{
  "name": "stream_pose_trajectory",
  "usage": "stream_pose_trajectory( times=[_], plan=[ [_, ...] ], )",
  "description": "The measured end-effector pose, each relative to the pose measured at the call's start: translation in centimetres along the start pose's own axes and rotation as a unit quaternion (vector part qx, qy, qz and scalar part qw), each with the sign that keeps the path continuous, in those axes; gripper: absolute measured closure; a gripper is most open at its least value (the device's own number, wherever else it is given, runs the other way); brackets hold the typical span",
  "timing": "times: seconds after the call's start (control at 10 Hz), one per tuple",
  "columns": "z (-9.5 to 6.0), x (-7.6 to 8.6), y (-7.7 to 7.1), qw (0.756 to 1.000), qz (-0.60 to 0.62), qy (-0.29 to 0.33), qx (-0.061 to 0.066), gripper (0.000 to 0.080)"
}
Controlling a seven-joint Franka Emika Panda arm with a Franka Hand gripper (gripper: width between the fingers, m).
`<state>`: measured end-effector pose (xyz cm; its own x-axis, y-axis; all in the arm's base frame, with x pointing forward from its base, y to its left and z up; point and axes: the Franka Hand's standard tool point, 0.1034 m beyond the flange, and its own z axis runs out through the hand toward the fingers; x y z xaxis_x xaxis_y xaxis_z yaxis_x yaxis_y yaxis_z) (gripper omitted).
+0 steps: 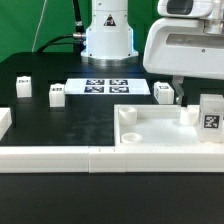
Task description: Assemble one leg
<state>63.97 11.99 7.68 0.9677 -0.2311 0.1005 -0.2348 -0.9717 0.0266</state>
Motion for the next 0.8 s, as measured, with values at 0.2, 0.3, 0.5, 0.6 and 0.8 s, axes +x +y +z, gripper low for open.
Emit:
stream_pose_trajectory(
  times=[0.2,0.3,0.5,0.6,0.8],
  plan=[
    [0.01,0.0,0.01,1.0,0.005,0.0,0.0,0.0277],
    [0.01,0.0,0.02,1.0,0.005,0.0,0.0,0.0416],
    [0.02,-0.01,0.02,1.0,0.016,0.0,0.001,0.0509],
    [0.02,0.0,0.04,1.0,0.029,-0.001,0.001,0.0509],
    [0.02,0.06,0.17,0.999,0.034,-0.001,0.001,0.0509]
  ],
)
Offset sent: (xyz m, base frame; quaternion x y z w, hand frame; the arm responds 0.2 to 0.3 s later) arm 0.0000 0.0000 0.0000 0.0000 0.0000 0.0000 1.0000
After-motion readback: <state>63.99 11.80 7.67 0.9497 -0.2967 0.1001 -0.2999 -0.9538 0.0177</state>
